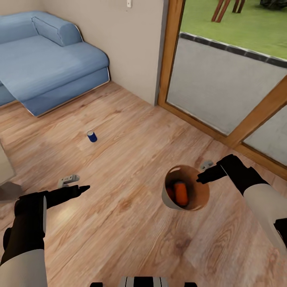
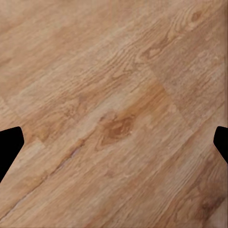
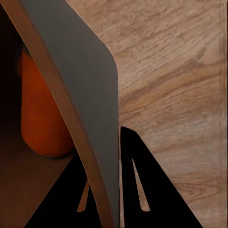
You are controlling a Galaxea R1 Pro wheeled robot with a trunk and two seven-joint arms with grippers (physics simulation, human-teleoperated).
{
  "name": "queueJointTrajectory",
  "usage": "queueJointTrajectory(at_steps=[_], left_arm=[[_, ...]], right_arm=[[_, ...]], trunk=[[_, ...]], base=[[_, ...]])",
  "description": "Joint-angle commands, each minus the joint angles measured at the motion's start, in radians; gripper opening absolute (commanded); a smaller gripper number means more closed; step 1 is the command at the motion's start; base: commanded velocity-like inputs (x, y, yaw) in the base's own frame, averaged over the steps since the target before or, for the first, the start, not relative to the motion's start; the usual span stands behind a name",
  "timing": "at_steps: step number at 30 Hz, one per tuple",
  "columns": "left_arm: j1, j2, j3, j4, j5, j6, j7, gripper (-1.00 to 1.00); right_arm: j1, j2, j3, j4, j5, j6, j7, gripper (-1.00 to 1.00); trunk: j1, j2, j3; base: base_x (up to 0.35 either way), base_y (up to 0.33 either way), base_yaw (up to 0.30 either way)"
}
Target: Put the three can of soda from the living room inside the tash can in the kitchen.
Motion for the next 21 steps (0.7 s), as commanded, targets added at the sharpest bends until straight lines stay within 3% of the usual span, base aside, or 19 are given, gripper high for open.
queueJointTrajectory(at_steps=[1, 7, 21], left_arm=[[0.000, 0.000, 0.000, 0.000, 0.000, 0.000, 0.000, 1.00], [0.000, 0.000, 0.000, 0.000, -0.001, -0.001, 0.001, 1.00], [0.000, 0.000, 0.000, 0.000, 0.000, -0.001, 0.002, 1.00]], right_arm=[[0.000, 0.000, -0.002, 0.000, -0.021, 0.012, 0.003, -1.00], [0.000, 0.000, -0.002, 0.001, -0.021, 0.011, -0.002, -1.00], [0.000, 0.002, -0.003, 0.000, -0.021, 0.007, -0.009, -1.00]], trunk=[[0.000, 0.000, 0.000], [0.000, 0.000, 0.000], [0.000, 0.000, 0.000]], base=[[0.307, -0.103, 0.001], [0.318, -0.028, 0.096], [0.322, -0.001, 0.244]])
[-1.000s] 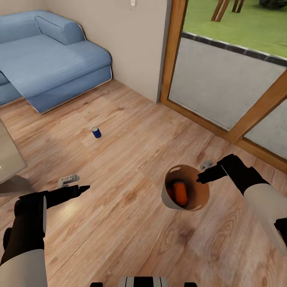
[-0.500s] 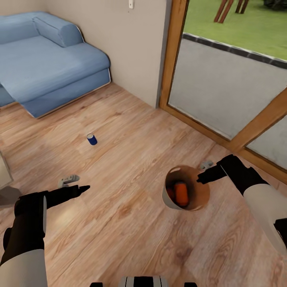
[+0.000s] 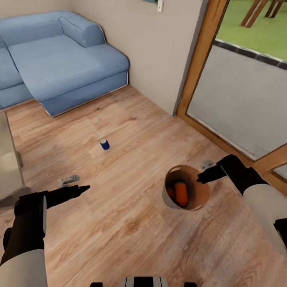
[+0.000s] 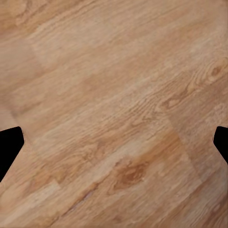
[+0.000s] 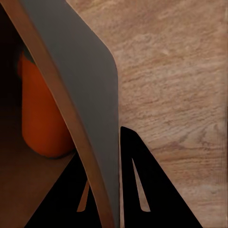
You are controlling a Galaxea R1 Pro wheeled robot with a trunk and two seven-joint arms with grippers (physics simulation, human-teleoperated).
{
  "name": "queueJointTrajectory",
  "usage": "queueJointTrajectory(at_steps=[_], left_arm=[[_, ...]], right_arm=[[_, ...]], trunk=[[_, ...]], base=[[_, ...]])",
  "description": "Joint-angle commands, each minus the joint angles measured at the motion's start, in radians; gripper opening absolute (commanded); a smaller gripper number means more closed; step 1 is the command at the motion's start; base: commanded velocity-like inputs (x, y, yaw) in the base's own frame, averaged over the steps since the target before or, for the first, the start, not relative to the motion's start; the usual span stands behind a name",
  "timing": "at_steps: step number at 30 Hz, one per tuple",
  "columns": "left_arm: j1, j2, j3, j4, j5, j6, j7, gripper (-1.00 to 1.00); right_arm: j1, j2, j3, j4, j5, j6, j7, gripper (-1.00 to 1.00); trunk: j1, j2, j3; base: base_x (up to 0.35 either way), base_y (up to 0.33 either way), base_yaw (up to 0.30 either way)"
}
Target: Put the three can of soda from the living room inside the tash can in the kitchen.
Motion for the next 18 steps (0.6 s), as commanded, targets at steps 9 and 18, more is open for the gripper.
queueJointTrajectory(at_steps=[9, 18], left_arm=[[0.000, 0.000, 0.000, -0.001, 0.000, 0.000, 0.000, 1.00], [0.000, 0.000, 0.000, -0.001, 0.000, 0.000, 0.000, 1.00]], right_arm=[[0.000, -0.001, -0.005, 0.000, -0.025, 0.007, 0.009, -1.00], [0.000, 0.015, -0.002, 0.001, -0.023, 0.012, 0.003, -1.00]], trunk=[[0.000, 0.000, 0.000], [0.000, 0.000, 0.000]], base=[[0.322, 0.000, 0.080], [0.322, -0.042, 0.001]])
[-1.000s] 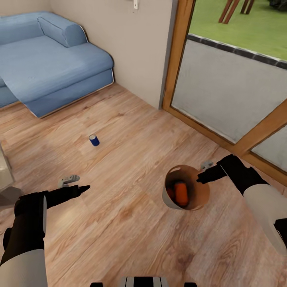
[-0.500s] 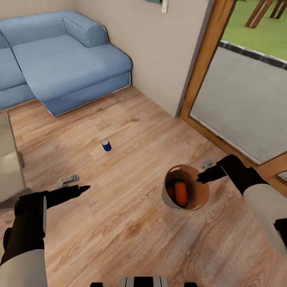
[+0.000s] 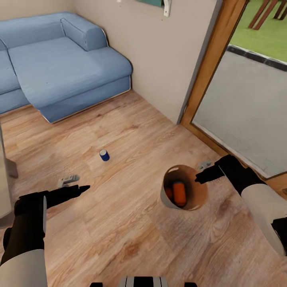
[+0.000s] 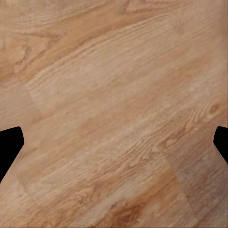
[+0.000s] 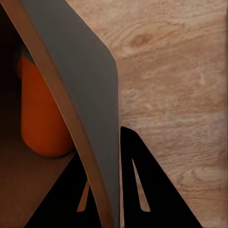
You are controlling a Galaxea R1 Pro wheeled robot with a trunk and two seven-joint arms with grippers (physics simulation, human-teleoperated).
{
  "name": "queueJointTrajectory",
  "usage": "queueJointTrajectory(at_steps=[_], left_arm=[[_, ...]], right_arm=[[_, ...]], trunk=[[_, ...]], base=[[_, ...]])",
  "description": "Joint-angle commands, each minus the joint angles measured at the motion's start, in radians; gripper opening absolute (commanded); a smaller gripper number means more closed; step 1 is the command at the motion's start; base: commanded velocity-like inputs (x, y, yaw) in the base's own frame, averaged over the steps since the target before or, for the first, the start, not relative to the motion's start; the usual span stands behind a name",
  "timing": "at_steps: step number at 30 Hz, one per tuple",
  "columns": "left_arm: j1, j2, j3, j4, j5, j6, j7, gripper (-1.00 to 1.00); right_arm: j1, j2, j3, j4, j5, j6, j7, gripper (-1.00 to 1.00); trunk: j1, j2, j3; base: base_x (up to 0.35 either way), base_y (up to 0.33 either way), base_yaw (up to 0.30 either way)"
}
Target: Put the three can of soda from the living room inside the tash can in the kitchen.
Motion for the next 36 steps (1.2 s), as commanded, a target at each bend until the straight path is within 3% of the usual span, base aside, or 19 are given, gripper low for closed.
queueJointTrajectory(at_steps=[1, 7, 19, 26, 32, 36], left_arm=[[0.000, 0.000, 0.000, 0.000, 0.000, 0.000, 0.000, 1.00], [0.000, -0.001, 0.000, 0.000, 0.000, 0.000, 0.000, 1.00], [0.000, -0.001, 0.000, 0.000, 0.000, 0.000, 0.000, 1.00], [0.000, -0.001, -0.001, 0.000, -0.001, 0.000, 0.003, 1.00], [-0.001, -0.005, -0.009, 0.001, 0.002, 0.000, 0.066, 1.00], [-0.002, -0.007, -0.019, 0.002, 0.001, -0.012, 0.084, 1.00]], right_arm=[[-0.001, 0.002, -0.002, 0.000, -0.021, 0.013, 0.004, -1.00], [0.001, 0.010, 0.000, 0.000, -0.019, 0.016, 0.002, -1.00], [0.010, 0.026, 0.001, 0.000, -0.022, 0.016, -0.054, -1.00], [0.008, 0.056, 0.001, -0.003, -0.020, 0.029, -0.066, -1.00], [-0.013, 0.059, 0.000, -0.005, -0.018, 0.180, -0.068, -1.00], [-0.077, 0.053, 0.000, -0.006, -0.016, 0.235, -0.066, -1.00]], trunk=[[0.000, 0.000, 0.000], [0.000, 0.000, 0.000], [0.000, 0.000, 0.000], [0.000, 0.000, 0.000], [0.000, 0.000, 0.000], [0.000, 0.000, 0.000]], base=[[0.322, -0.072, 0.000], [0.322, -0.075, 0.054], [0.322, -0.077, 0.226], [0.322, -0.076, 0.078], [0.274, -0.028, 0.007], [0.231, -0.005, 0.001]])
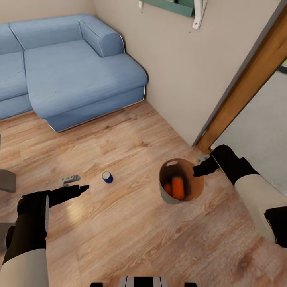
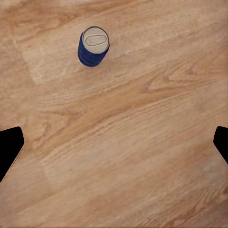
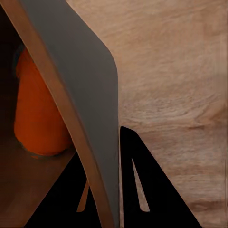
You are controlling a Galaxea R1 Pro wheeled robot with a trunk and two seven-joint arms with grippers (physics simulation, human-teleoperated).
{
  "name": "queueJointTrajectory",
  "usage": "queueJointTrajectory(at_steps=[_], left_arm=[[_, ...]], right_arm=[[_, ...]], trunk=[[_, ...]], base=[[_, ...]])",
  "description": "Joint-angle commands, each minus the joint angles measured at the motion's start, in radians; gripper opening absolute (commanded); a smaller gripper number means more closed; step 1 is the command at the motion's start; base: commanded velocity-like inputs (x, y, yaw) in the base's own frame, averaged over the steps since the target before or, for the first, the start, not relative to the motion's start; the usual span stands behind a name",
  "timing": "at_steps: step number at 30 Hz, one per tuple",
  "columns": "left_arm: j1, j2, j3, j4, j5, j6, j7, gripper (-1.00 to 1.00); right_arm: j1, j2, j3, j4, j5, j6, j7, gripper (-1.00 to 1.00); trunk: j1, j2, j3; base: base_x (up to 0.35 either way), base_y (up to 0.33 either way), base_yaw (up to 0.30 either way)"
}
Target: Put the three can of soda from the living room inside the tash can in the kitchen.
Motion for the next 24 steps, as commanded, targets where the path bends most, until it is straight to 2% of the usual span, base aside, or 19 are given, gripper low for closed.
queueJointTrajectory(at_steps=[1, 5, 6, 13, 15, 17, 19, 24], left_arm=[[0.000, 0.000, -0.009, 0.000, -0.001, -0.006, 0.003, 1.00], [0.000, 0.000, -0.036, 0.001, -0.002, -0.014, 0.015, 1.00], [0.000, 0.000, -0.049, 0.001, -0.002, -0.017, 0.033, 1.00], [0.001, -0.002, -0.058, 0.002, 0.001, -0.019, 0.049, 1.00], [0.002, -0.002, -0.059, 0.002, 0.004, -0.019, 0.050, 1.00], [0.002, -0.003, -0.060, 0.002, 0.005, -0.019, 0.051, 1.00], [0.002, -0.004, -0.061, 0.001, 0.007, -0.019, 0.051, 1.00], [0.001, -0.006, -0.061, 0.002, 0.004, -0.018, 0.051, 1.00]], right_arm=[[-0.030, -0.001, 0.001, 0.001, -0.030, 0.016, 0.007, -1.00], [-0.112, -0.001, 0.003, 0.009, -0.031, 0.016, 0.009, -1.00], [-0.150, 0.000, 0.003, 0.015, -0.032, 0.016, 0.011, -1.00], [-0.251, 0.009, 0.003, 0.068, -0.033, 0.016, 0.016, -1.00], [-0.321, 0.021, 0.006, 0.144, -0.033, 0.016, 0.016, -1.00], [-0.346, 0.030, 0.006, 0.173, -0.033, 0.016, 0.016, -1.00], [-0.382, 0.048, 0.008, 0.217, -0.033, 0.016, 0.017, -1.00], [-0.431, 0.085, 0.010, 0.272, -0.033, 0.016, 0.016, -1.00]], trunk=[[0.000, 0.000, 0.000], [0.000, 0.000, 0.000], [0.000, 0.000, 0.000], [0.000, 0.000, 0.000], [0.000, 0.000, 0.000], [0.000, 0.000, 0.000], [0.000, 0.000, 0.000], [0.000, 0.000, 0.000]], base=[[0.225, -0.002, 0.001], [0.219, -0.001, 0.000], [0.199, 0.000, 0.000], [0.141, 0.000, 0.000], [0.038, 0.000, 0.000], [0.021, 0.000, 0.000], [0.029, 0.000, 0.000], [0.221, 0.000, 0.000]])
